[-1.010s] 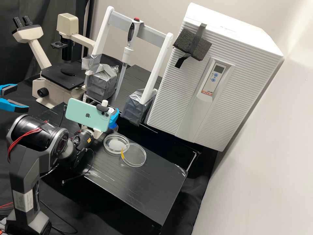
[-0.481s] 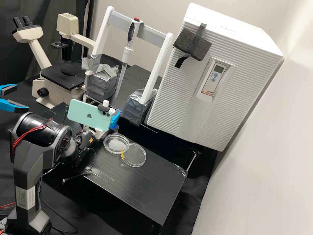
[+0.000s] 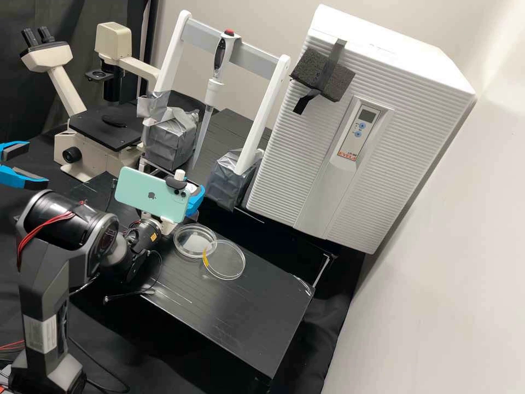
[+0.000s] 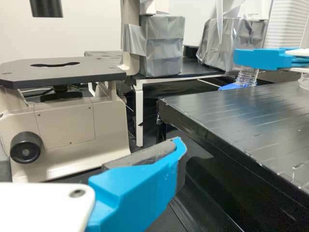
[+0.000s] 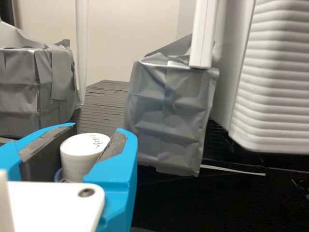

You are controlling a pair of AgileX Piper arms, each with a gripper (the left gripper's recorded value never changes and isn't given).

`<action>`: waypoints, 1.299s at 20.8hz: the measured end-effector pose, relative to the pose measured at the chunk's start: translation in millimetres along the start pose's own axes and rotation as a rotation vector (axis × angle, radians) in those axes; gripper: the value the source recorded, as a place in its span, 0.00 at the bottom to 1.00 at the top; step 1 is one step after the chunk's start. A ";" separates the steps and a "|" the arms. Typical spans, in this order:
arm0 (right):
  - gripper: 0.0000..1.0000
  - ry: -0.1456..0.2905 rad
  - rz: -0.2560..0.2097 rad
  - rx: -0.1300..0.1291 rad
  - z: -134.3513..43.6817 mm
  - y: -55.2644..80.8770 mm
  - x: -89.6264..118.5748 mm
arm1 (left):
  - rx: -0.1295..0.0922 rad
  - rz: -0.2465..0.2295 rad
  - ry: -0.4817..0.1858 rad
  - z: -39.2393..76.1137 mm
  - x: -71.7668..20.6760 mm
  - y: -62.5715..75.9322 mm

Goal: Close the bottle

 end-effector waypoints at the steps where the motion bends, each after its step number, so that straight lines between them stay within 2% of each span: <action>1: 0.00 0.006 0.006 0.001 -1.7 1.9 -0.7 | 0.000 0.000 0.000 0.0 0.0 0.0; 11: 0.00 0.017 0.019 0.002 -5.2 6.0 -2.6 | 0.000 0.000 0.000 0.0 0.0 0.0; 18: 0.00 -0.006 -0.007 -0.001 1.5 -1.6 -0.1 | 0.001 0.000 0.000 0.0 0.0 0.0; 27: 0.00 -0.006 -0.002 0.011 -1.0 -3.6 2.4 | 0.001 0.000 0.000 0.0 0.0 0.0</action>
